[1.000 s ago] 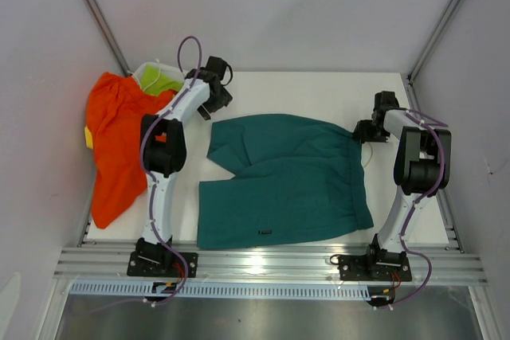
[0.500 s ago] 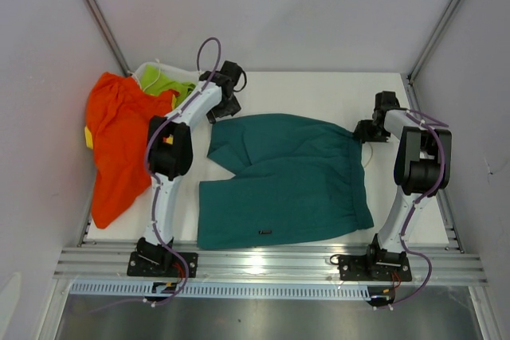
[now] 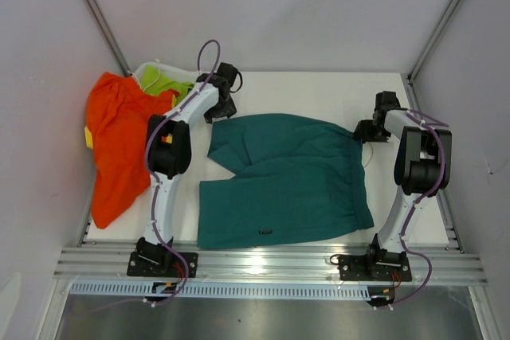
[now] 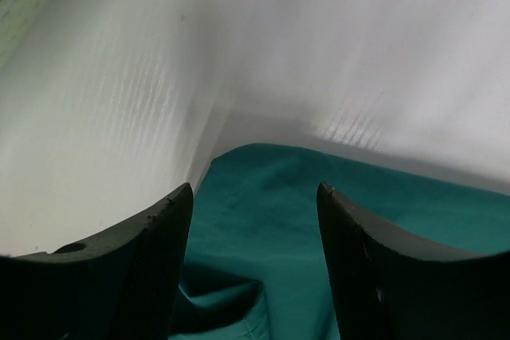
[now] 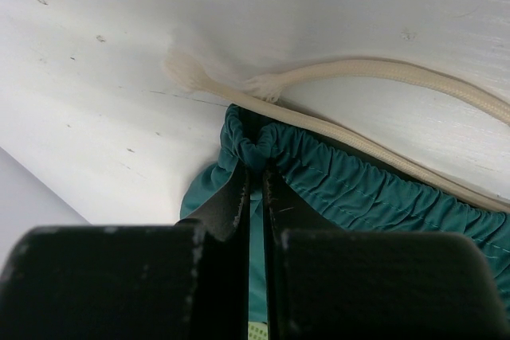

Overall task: Fold and stack the shorts
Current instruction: Fold the shorts

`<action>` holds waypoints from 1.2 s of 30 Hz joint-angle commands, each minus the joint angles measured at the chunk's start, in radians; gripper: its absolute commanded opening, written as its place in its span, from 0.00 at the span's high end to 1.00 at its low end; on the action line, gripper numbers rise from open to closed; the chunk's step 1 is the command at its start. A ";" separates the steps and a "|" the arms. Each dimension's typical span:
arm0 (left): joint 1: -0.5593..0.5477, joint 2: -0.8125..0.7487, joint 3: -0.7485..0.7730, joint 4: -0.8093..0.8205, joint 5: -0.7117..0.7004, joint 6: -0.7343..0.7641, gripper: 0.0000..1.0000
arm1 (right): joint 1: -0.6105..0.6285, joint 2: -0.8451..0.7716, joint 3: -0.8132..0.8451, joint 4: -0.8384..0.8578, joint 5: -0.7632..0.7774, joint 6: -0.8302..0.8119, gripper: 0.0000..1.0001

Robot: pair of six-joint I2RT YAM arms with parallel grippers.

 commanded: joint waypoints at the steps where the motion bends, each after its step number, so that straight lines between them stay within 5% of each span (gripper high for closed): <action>1: 0.007 0.014 -0.001 0.042 0.013 0.076 0.34 | -0.014 -0.006 -0.010 -0.011 0.045 -0.015 1.00; 21: 0.028 0.093 -0.007 0.094 0.081 0.088 0.52 | -0.014 -0.005 -0.010 -0.002 0.052 -0.021 1.00; 26: 0.031 0.106 -0.004 0.097 0.078 0.079 0.73 | -0.014 -0.009 -0.010 -0.002 0.055 -0.021 1.00; 31: 0.033 0.100 0.037 0.082 0.035 0.085 0.76 | -0.012 -0.012 -0.005 -0.002 0.068 -0.032 1.00; 32: 0.033 0.101 0.048 0.076 0.032 0.091 0.83 | -0.012 -0.011 -0.004 0.004 0.068 -0.048 1.00; 33: 0.033 0.101 0.083 0.075 0.027 0.096 1.00 | -0.012 -0.008 0.013 0.008 0.068 -0.062 1.00; 36: 0.033 0.090 0.123 0.080 0.009 0.111 1.00 | -0.009 -0.002 0.039 0.031 0.055 -0.140 1.00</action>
